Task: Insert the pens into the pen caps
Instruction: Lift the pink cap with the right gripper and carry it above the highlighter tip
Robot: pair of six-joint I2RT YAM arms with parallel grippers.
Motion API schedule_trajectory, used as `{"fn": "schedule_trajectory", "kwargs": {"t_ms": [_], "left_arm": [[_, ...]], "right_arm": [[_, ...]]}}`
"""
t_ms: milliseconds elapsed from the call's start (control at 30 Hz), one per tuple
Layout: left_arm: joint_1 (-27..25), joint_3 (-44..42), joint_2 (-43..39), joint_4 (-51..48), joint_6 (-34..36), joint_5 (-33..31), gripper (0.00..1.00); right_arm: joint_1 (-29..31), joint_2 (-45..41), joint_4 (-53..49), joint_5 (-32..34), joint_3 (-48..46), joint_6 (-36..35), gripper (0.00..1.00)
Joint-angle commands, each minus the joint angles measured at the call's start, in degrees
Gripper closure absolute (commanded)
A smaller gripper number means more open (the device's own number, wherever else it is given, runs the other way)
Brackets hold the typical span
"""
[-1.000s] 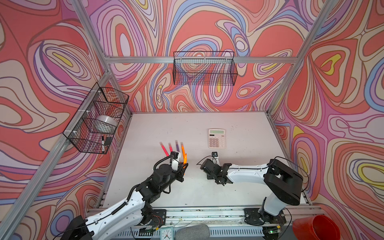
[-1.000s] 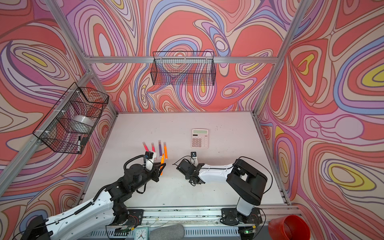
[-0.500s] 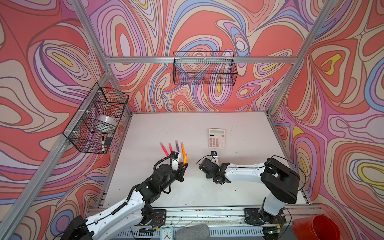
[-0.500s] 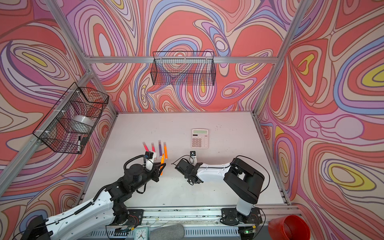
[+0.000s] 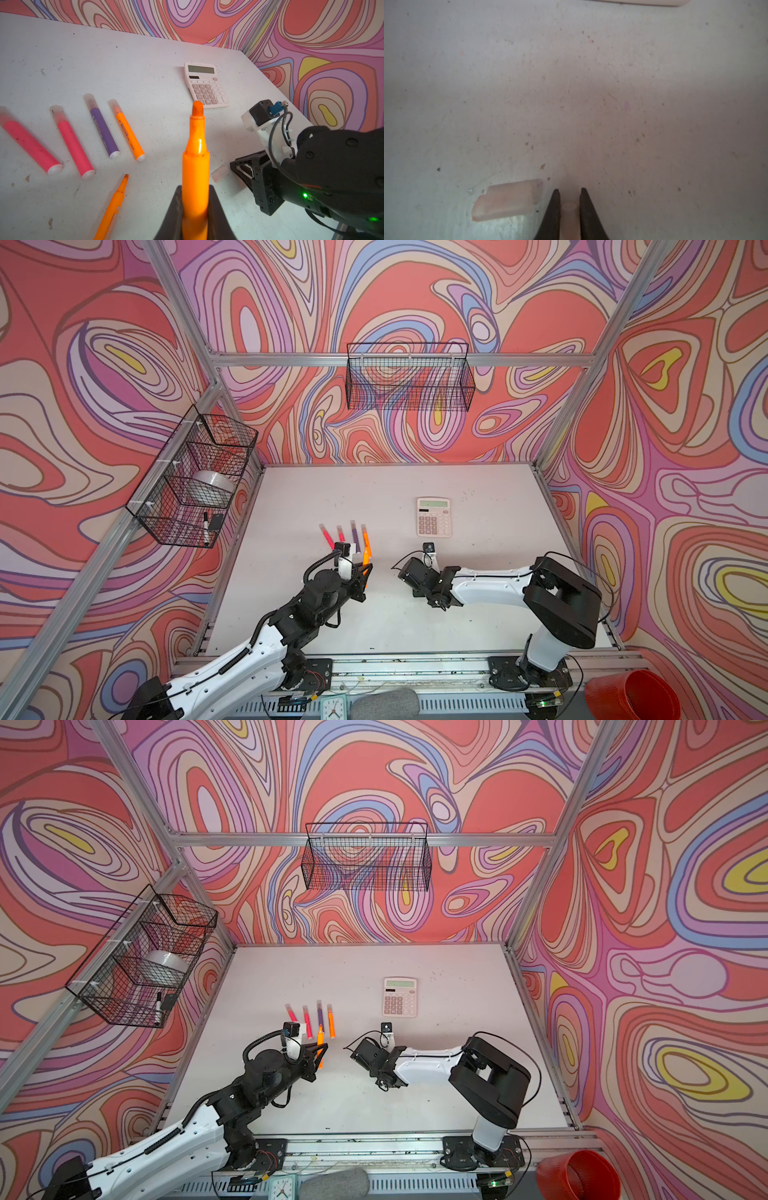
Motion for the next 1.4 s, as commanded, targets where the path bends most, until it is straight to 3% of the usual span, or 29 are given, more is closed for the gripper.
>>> {"fn": "schedule_trajectory", "kwargs": {"t_ms": [0,133,267,400,600,767,1367], "left_arm": [[-0.27,0.37,-0.10,0.37,-2.02,1.42,1.00],[-0.25,1.22,1.62,1.58,-0.40,6.79,1.00],[-0.22,-0.40,4.46,9.34,0.99,15.81,1.00],[-0.23,-0.40,6.81,12.97,1.74,20.52,1.00],[-0.20,-1.98,7.17,18.28,1.99,25.40,1.00],[-0.28,-2.08,6.46,18.91,2.31,26.61,1.00],[-0.33,-2.25,5.83,19.00,1.69,24.63,1.00]], "right_arm": [[-0.05,-7.34,-0.41,1.75,-2.45,1.14,1.00],[-0.02,-18.80,7.99,2.50,-6.64,-1.20,1.00],[0.02,-30.48,26.82,0.31,-14.56,-5.13,1.00],[0.00,-35.51,42.41,-2.27,-18.84,-8.13,1.00],[0.00,-32.57,58.41,-7.89,-20.51,-8.70,1.00],[0.02,-27.19,64.68,-11.17,-18.19,-7.73,1.00],[0.60,-19.08,71.68,-15.95,-14.25,-5.10,1.00]]}}
